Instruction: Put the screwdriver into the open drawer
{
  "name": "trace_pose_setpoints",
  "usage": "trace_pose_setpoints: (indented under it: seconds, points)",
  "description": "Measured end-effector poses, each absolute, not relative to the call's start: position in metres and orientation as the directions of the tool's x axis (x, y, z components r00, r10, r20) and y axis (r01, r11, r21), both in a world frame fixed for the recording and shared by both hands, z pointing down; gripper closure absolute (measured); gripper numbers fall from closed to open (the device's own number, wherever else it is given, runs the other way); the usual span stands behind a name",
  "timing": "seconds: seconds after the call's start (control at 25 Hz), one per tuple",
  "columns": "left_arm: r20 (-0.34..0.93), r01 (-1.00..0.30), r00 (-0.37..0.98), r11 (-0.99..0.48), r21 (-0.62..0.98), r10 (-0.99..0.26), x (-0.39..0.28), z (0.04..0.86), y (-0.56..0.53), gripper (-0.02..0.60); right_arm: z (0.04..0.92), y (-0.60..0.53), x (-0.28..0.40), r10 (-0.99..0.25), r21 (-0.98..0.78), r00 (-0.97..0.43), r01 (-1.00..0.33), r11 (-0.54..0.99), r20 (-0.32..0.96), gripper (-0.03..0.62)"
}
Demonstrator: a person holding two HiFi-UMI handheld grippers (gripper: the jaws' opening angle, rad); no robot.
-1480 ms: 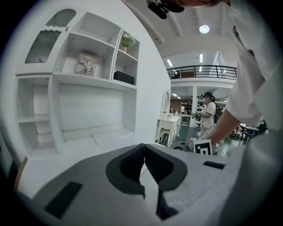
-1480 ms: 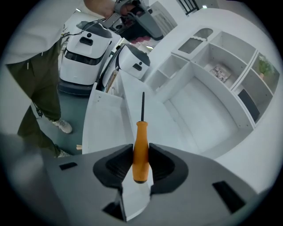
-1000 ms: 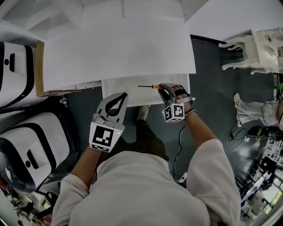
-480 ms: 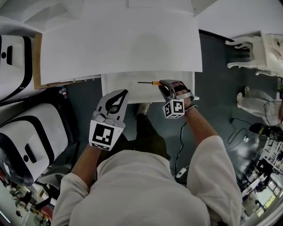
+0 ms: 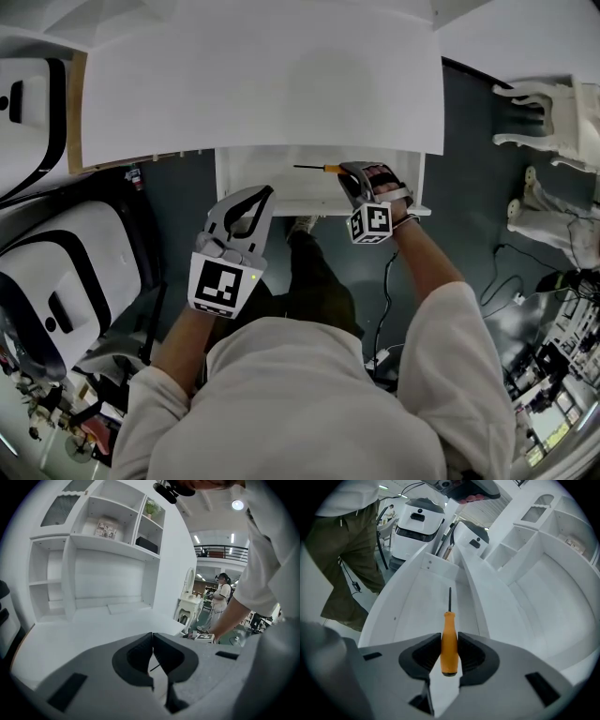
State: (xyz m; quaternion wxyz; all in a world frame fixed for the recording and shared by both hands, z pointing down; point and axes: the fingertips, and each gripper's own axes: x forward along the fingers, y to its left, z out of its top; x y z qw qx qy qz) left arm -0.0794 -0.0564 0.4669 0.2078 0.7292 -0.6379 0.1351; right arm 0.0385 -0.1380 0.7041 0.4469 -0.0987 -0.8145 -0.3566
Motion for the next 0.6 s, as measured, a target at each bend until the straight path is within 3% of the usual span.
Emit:
trace_pose_setpoints:
  seconds: [0.6]
  points:
    - [0.508,-0.987,0.125,-0.056,0.150,-0.852,-0.089,0.492,-0.064,0.575,0.745,-0.138,0.032,-0.088,0.433,-0.546,0.545,0.718,0.833,0.477]
